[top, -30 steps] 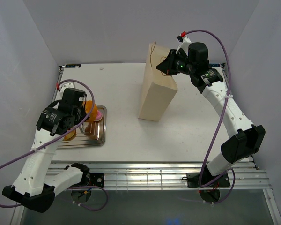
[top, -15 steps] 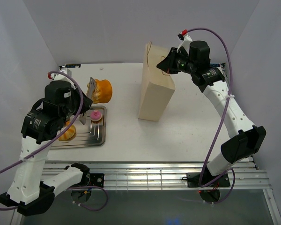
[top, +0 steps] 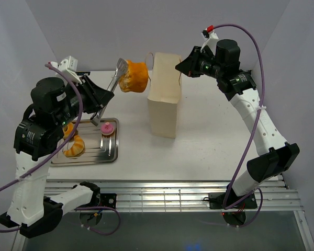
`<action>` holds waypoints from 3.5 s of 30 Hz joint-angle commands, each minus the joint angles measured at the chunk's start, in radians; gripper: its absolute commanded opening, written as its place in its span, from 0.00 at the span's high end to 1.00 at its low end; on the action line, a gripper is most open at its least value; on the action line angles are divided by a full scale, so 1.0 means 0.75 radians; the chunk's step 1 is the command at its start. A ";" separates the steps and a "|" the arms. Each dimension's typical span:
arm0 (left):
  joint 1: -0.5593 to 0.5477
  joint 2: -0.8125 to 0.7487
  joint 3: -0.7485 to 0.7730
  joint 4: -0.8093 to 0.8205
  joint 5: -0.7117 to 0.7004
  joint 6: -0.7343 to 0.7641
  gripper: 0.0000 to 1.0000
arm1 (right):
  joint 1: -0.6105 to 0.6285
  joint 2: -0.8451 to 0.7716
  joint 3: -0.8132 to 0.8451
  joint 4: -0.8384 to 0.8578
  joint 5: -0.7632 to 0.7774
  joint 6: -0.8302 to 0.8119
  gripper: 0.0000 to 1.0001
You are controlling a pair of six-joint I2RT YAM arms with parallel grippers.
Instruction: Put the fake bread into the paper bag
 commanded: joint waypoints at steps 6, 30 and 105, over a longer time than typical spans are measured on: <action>-0.006 0.002 0.098 0.267 0.192 -0.056 1.00 | 0.000 -0.018 0.048 0.051 -0.054 0.035 0.92; -0.004 -0.051 -0.325 0.738 0.503 -0.197 1.00 | 0.000 -0.055 0.007 0.035 -0.011 0.017 0.92; -0.004 -0.242 -0.677 -0.072 -0.499 0.069 0.59 | -0.002 -0.108 -0.081 0.002 0.033 -0.054 0.92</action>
